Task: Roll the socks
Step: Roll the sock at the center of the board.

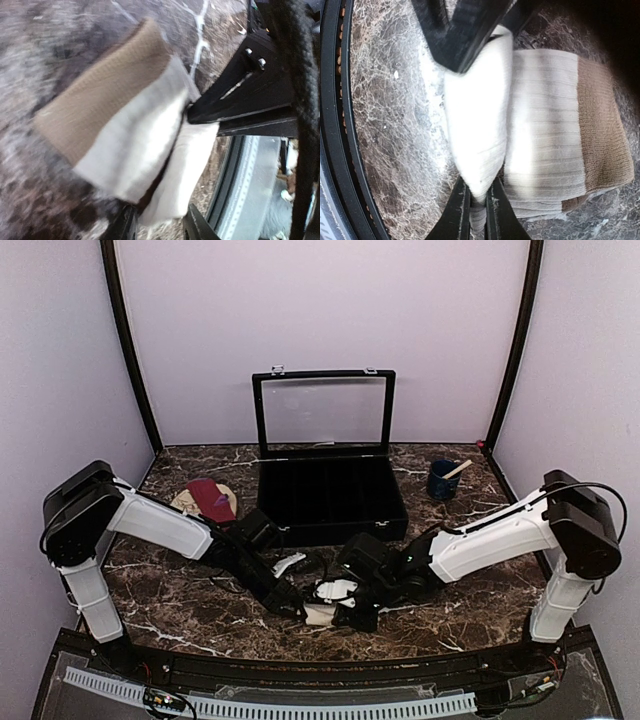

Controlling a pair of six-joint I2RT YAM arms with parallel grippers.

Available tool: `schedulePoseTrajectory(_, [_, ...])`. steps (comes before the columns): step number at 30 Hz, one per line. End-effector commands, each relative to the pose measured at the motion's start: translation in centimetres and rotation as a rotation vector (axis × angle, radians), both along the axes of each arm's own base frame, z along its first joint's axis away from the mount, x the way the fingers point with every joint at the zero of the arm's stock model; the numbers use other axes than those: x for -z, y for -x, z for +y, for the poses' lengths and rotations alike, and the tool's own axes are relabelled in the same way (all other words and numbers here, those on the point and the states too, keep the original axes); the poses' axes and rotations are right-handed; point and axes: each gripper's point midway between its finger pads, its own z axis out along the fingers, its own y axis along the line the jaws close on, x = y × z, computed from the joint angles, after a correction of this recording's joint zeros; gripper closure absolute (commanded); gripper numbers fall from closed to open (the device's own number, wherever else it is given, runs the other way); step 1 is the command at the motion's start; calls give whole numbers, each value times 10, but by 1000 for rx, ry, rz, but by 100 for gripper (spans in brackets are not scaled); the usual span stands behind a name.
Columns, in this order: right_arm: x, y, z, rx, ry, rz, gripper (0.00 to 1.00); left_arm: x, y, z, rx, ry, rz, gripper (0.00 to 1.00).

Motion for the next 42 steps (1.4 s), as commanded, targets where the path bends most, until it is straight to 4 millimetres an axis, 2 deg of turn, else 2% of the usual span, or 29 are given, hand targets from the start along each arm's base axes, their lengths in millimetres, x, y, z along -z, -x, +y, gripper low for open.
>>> schedulePoseTrajectory(1, [22,13,-19,13,84,119,100,14,-21,23,-127,-123,-107,66])
schedulePoseTrajectory(8, [26,15,-18,20,85,195,100,3,-34,34,-209,-137,-211,66])
schedulePoseTrajectory(15, [29,16,-21,41,82,302,100,-12,-36,37,-248,-156,-365,67])
schedulePoseTrajectory(23, [29,16,-24,66,71,426,100,-24,-15,24,-213,-162,-578,67])
schedulePoseTrajectory(31, [26,18,-25,85,67,549,100,-46,0,19,-188,-104,-760,65])
schedulePoseTrajectory(38, [22,21,-24,93,69,638,100,-41,22,2,-23,-111,-869,62])
schedulePoseTrajectory(42, [21,23,-25,96,75,672,100,-35,24,-4,47,-147,-920,62])
